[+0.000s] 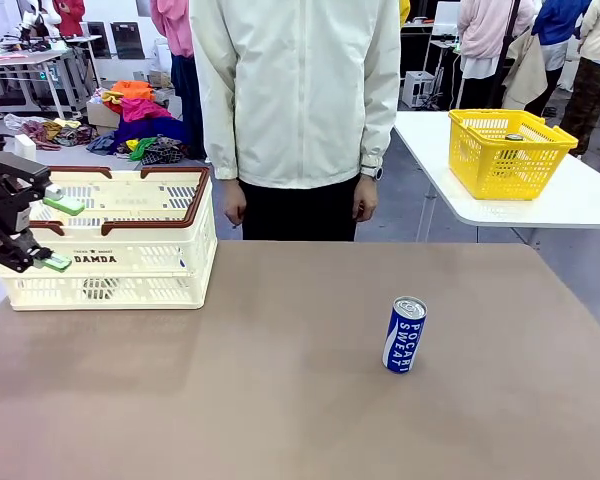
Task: Place the drinks into the Shopping basket.
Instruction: Pick up one drink and place it into the Shopping basket.
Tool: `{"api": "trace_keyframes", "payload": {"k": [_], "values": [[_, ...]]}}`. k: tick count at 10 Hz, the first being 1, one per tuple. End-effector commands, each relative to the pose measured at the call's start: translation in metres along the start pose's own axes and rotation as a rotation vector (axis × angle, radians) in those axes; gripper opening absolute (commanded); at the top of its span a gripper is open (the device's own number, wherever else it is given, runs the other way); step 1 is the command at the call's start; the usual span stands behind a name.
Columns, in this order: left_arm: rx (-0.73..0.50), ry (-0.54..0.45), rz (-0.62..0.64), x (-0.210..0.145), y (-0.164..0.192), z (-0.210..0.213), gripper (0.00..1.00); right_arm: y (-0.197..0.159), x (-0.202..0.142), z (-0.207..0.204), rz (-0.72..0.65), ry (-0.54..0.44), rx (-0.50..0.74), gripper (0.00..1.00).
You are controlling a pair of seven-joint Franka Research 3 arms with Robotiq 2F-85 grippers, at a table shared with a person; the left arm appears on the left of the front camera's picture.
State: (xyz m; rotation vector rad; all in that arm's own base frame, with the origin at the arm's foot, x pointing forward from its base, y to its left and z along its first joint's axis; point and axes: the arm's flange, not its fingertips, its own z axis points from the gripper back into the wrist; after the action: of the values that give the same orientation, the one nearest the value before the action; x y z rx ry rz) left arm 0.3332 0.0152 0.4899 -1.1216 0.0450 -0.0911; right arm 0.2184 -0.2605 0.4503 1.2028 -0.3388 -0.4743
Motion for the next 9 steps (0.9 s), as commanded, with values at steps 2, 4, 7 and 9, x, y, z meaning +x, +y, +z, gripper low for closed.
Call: {"api": "trace_keyframes", "payload": {"k": [2,4,7,9], "values": [[-0.001,0.004,0.003,-0.001,0.001,0.004,1.00,0.004,-0.021,0.018,-0.030,-0.096,0.037,1.00],[-0.001,0.004,0.003,-0.001,0.001,0.004,1.00,0.072,-0.016,-0.025,0.087,0.062,-0.232,1.00],[-0.001,0.004,0.003,-0.001,0.001,0.004,1.00,0.148,-0.006,-0.155,0.232,0.324,-0.630,1.00],[-0.001,0.004,0.003,-0.001,0.001,0.004,1.00,0.163,-0.028,-0.247,0.363,0.487,-0.763,1.00]]}}
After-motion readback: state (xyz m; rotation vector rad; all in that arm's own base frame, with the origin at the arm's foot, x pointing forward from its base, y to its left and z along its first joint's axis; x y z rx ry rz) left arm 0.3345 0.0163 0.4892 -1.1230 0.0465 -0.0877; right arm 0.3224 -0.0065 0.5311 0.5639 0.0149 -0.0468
